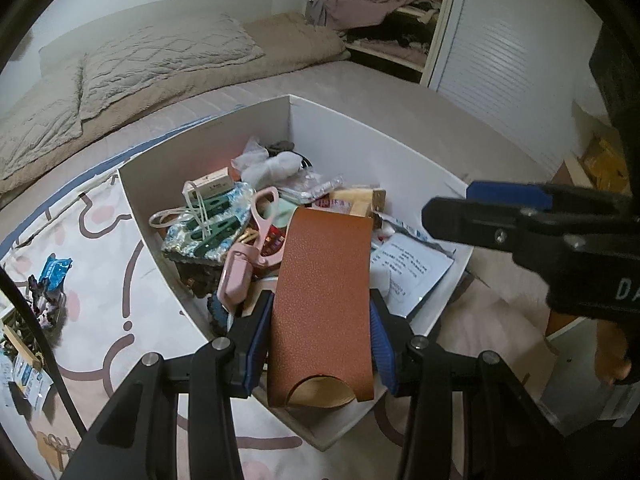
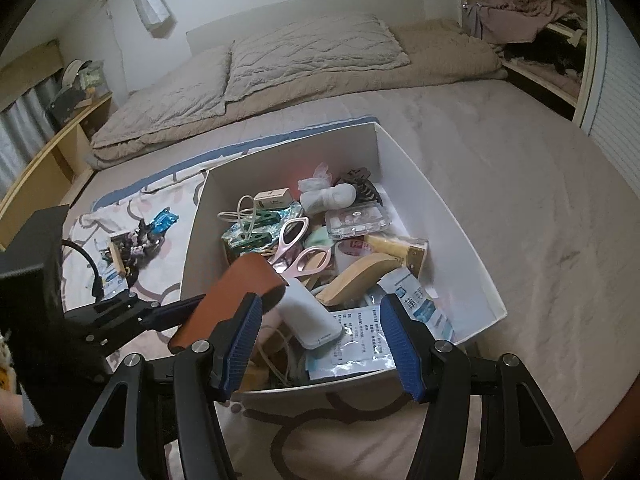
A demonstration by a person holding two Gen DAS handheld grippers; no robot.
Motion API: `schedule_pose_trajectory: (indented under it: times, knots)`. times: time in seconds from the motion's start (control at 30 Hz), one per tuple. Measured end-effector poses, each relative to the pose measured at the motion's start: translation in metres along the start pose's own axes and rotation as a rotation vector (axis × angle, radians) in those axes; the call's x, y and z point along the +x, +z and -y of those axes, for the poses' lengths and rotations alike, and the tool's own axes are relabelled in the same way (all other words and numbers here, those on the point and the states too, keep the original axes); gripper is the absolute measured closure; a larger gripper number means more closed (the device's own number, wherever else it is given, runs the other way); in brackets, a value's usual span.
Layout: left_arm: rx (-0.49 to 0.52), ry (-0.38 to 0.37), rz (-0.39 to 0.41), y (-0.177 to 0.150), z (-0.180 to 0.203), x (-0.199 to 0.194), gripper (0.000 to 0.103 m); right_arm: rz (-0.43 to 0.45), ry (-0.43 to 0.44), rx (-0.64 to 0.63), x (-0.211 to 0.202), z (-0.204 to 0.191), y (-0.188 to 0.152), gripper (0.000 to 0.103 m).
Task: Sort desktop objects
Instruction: 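Open the right tool to drop the clips while the left tool lowers the strip into the box, then open the left tool to release the brown leather strip into the box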
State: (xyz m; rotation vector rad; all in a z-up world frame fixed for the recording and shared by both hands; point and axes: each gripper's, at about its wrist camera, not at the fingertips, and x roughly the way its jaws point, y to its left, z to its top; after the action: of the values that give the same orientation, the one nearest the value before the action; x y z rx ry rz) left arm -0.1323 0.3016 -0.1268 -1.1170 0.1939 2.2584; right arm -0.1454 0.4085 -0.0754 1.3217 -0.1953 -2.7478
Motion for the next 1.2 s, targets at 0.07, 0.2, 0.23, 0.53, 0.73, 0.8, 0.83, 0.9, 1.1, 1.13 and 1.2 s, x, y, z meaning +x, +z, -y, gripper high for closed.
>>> schedule_pose_trajectory:
  times: [0.07, 0.2, 0.23, 0.53, 0.73, 0.8, 0.83, 0.9, 1.1, 1.13, 1.2]
  knots:
    - [0.005, 0.008, 0.003, -0.002, 0.002, 0.002, 0.058, 0.0, 0.0, 0.004, 0.0, 0.002, -0.001, 0.041]
    - [-0.008, 0.02, -0.007, -0.003, -0.001, 0.006, 0.053, -0.006, 0.001, 0.013, 0.001, 0.006, -0.002, 0.041]
    - [-0.013, 0.022, -0.011, -0.003, -0.002, 0.007, 0.048, -0.009, 0.0, 0.015, 0.002, 0.006, -0.002, 0.041]
    - [-0.028, 0.043, 0.01, -0.003, -0.006, 0.005, 0.033, -0.03, 0.007, 0.023, 0.007, 0.009, -0.005, 0.041]
    - [-0.025, 0.047, 0.011, -0.003, -0.007, 0.005, 0.031, -0.029, 0.012, 0.015, 0.007, 0.006, -0.006, 0.041]
    - [-0.022, 0.048, 0.015, -0.003, -0.008, 0.003, 0.031, -0.026, 0.009, 0.013, 0.007, 0.005, -0.005, 0.041]
    - [-0.021, 0.048, 0.017, -0.003, -0.008, 0.002, 0.031, -0.026, 0.008, 0.015, 0.007, 0.005, -0.005, 0.041]
    - [-0.022, 0.05, 0.019, -0.003, -0.008, 0.001, 0.025, -0.027, 0.007, 0.021, 0.009, 0.005, -0.005, 0.035]
    - [-0.018, 0.055, 0.035, -0.001, -0.009, -0.006, 0.018, -0.026, -0.013, 0.027, 0.01, 0.007, -0.006, 0.025]
    - [-0.019, 0.056, 0.04, -0.001, -0.009, -0.007, 0.016, -0.022, -0.024, 0.026, 0.01, 0.007, -0.006, 0.019]
    - [-0.022, 0.068, 0.049, -0.001, -0.01, -0.009, 0.008, -0.014, -0.036, 0.027, 0.009, 0.008, -0.005, 0.012]
